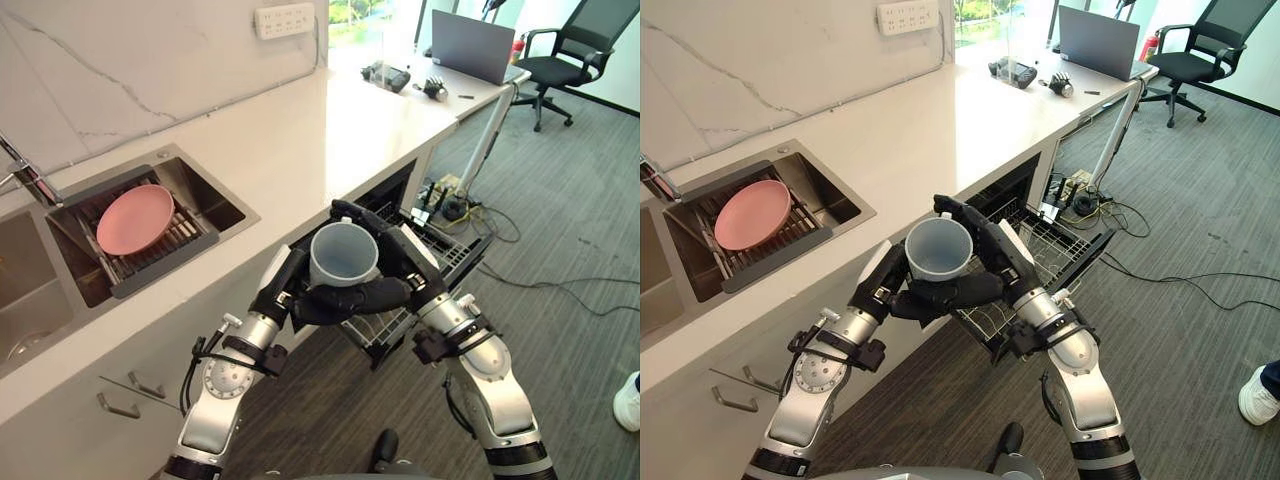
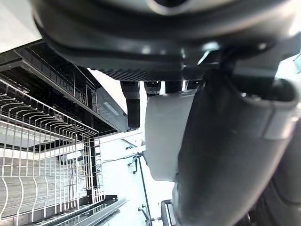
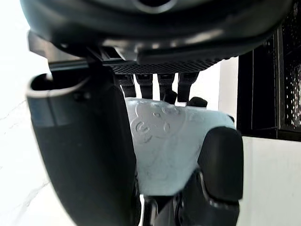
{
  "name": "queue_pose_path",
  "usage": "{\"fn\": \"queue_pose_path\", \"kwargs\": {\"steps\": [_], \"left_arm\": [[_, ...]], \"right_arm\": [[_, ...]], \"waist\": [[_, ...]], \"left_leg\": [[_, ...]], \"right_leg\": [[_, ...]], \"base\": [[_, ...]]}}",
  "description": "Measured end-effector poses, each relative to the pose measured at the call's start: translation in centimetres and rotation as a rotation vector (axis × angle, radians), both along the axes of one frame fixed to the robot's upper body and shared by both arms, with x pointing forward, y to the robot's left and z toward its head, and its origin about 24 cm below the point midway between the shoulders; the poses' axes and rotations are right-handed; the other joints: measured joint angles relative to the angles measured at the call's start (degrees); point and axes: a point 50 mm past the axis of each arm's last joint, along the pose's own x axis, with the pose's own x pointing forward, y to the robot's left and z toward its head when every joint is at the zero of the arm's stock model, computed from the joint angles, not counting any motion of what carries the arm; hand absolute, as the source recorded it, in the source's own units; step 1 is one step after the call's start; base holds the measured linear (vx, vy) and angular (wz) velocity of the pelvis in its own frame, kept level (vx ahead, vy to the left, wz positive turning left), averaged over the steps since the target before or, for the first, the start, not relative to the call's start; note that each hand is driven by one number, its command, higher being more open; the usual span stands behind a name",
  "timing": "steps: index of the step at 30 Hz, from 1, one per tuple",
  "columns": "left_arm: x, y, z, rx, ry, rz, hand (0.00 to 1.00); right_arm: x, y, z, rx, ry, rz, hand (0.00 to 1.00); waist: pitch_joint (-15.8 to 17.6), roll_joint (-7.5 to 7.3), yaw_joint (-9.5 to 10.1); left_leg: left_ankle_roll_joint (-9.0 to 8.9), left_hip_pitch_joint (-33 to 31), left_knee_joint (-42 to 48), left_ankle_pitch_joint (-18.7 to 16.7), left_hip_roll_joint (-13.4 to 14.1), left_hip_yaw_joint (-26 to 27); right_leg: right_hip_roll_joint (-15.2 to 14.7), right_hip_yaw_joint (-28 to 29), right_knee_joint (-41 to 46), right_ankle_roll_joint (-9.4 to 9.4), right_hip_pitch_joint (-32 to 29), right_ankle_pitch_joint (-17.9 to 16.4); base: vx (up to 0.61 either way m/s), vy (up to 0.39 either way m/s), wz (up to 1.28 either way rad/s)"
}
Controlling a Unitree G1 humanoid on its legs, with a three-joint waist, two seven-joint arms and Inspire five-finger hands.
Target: Walk over to the sink, pick up the cup, carry it to the dishwasher, place the cup inside the dishwasher, then close the dishwasher door
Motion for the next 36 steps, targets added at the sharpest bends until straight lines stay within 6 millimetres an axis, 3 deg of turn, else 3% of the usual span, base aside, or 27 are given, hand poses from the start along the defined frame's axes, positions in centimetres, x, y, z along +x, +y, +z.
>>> {"fn": "queue_pose_path", "kwargs": {"steps": [13,14,36], "left_arm": [[-0.5,0.0,-0.3,-0.005,0.005,0.026,0.0],[-0.6,0.0,-0.2,-0.011,0.002,0.033,1.0],[-1.3,-0.2,-0.4,-0.198,0.033,0.126,1.0]], "right_arm": [[0.1,0.4,0.1,-0.039,-0.032,-0.032,0.0],[0.1,0.5,0.2,-0.038,-0.042,-0.033,0.0],[-0.1,1.3,-0.2,0.183,-0.007,-0.133,0.0]], "waist": [[0.2,-0.59,0.0],[0.2,-0.59,-0.03],[0.4,-0.9,0.14]], "left_leg": [[0.05,-0.6,0.4,0.0,0.2,-0.9],[0.05,-0.6,0.4,0.0,0.2,-0.9],[0.34,-1.3,0.1,0.2,0.0,-3.3]], "right_leg": [[-0.1,-0.8,0.0,0.0,0.2,0.0],[-0.1,-0.8,0.0,0.0,0.2,0.0],[-0.6,-2.3,0.0,0.28,0.8,-0.3]], "base": [[-0.01,0.009,0.02],[0.0,0.0,0.0],[0.0,0.015,0.05]]}}
